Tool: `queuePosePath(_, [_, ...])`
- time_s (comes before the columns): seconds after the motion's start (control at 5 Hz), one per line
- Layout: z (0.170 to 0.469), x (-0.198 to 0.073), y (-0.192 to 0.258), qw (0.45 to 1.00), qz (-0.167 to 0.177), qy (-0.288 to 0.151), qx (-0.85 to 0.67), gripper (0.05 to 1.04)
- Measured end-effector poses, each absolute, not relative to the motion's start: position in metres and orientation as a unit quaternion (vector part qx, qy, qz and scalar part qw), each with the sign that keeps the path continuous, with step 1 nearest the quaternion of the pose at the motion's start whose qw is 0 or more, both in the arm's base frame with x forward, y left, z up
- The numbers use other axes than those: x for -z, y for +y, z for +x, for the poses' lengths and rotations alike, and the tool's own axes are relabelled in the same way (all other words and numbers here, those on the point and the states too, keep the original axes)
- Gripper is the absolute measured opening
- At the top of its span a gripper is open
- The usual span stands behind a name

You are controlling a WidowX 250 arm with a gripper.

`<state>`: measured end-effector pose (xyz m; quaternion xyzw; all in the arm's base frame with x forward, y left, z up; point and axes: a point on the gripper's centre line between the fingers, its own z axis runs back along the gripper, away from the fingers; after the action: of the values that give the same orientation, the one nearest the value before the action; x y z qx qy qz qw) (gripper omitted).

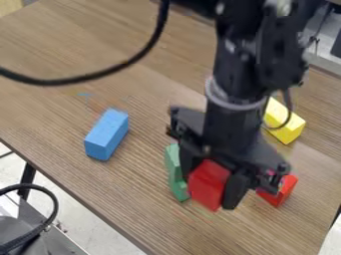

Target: Take the red cube from the table and place it on top of the green cube

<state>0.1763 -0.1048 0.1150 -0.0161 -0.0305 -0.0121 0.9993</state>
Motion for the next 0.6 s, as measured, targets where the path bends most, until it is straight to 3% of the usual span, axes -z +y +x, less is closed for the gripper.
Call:
queuePosePath(0.2, [0.173, -0.136, -0.093, 0.999, -0.007, -0.043, 0.004, 0.593])
queuePosePath(0.6, [0.232, -0.11, -0.054, 0.996, -0.008, -0.031, -0.088, 0.593])
